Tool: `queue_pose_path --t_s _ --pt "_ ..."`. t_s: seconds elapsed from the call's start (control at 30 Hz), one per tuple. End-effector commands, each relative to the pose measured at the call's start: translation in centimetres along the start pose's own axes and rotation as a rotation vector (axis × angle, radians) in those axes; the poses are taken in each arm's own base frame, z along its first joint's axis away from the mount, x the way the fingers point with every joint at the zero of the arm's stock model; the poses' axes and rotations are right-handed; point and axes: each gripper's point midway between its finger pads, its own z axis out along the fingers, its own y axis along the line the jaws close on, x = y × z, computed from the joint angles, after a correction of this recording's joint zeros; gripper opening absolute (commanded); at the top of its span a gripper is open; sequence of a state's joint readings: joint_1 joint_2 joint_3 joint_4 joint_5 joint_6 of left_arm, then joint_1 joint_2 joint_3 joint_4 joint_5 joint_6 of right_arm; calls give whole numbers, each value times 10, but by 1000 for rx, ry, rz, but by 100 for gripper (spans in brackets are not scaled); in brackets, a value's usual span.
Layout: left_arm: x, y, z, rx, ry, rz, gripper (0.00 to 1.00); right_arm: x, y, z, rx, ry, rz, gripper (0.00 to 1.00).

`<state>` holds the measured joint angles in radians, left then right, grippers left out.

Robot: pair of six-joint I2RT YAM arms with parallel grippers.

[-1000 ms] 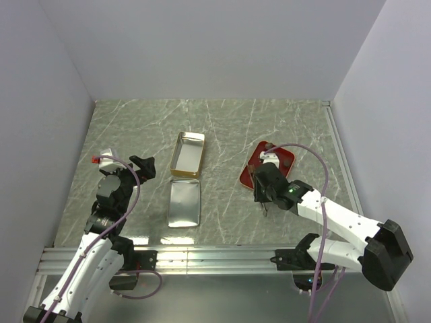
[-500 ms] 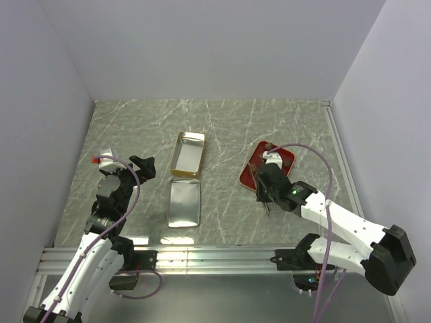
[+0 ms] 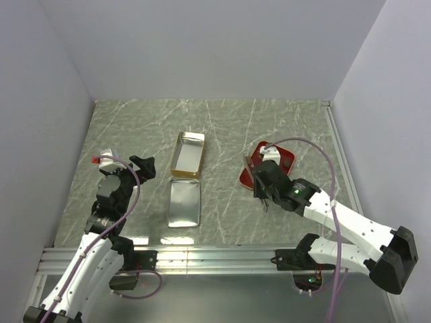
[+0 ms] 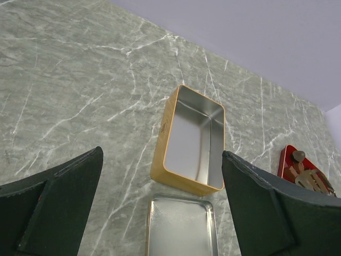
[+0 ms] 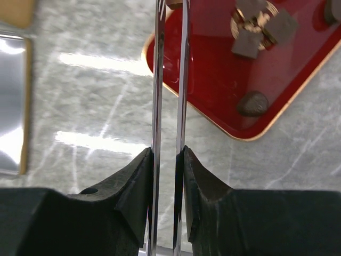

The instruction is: Pack the chocolate

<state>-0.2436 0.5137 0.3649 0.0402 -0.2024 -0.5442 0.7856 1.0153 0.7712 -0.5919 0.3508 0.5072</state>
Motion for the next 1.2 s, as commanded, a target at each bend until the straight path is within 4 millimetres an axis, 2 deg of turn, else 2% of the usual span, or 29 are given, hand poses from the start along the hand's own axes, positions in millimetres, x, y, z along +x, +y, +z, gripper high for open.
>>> queue_pose_path --t_s 0.0,0.1,0.13,0.33,0.47,0.7,0.9,1.17 --pt "-11 -9 0 32 -30 -9 99 -36 25 -14 -65 -102 12 19" --pt "-10 -9 1 29 -26 -8 99 -46 46 -13 -98 -127 -1 19" --pt "-10 -9 1 29 -26 -8 100 -49 59 -14 -133 -141 -9 19" --pt "-9 -8 1 26 -23 -5 99 -62 108 2 -193 -167 -44 19" --pt "-10 -7 1 18 -25 -5 99 -71 143 5 -267 -185 -75 19" --pt "-10 -6 0 17 -26 -5 99 -78 183 15 -337 -180 -127 19" --pt "-9 -7 1 18 -22 -4 99 -77 196 25 -341 -165 -145 20" --pt "-9 -7 1 20 -23 -5 99 -80 197 27 -333 -171 -146 34"
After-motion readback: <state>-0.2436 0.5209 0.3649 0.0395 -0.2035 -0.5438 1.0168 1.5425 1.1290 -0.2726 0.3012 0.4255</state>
